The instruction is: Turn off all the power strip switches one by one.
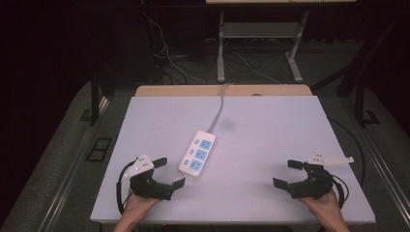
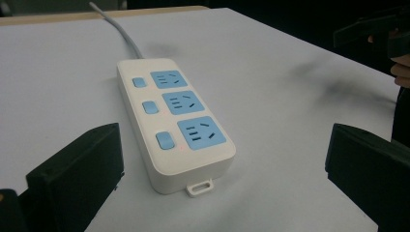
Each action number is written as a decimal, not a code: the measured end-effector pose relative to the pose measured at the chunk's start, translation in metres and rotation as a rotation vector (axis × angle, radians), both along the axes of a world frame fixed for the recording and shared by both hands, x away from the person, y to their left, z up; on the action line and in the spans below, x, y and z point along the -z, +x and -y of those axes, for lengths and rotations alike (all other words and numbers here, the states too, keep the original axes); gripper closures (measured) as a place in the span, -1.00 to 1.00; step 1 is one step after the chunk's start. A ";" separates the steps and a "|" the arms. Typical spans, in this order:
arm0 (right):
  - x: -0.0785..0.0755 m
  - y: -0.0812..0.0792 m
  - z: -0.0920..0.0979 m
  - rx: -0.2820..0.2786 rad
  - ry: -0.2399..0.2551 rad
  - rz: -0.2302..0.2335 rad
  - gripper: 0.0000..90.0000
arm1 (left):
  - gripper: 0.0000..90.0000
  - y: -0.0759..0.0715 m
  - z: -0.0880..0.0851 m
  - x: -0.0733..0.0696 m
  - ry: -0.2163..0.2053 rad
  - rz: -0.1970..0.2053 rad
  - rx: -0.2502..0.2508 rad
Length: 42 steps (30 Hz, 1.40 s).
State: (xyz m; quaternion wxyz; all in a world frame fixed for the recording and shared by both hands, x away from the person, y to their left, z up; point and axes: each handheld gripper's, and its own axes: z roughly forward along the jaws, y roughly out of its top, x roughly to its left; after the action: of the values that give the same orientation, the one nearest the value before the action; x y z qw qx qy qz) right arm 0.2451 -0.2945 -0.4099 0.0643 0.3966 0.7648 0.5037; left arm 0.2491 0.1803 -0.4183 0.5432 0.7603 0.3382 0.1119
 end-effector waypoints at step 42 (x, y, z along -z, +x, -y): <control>0.005 0.002 0.004 0.003 -0.022 -0.060 -0.99 | -1.00 0.002 -0.001 -0.018 0.068 -0.028 0.006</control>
State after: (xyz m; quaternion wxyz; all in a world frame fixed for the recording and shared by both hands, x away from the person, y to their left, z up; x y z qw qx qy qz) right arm 0.2475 -0.2984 -0.4151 0.0464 0.4117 0.7713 0.4831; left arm 0.2507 0.1816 -0.4005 0.5126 0.7808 0.3396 0.1110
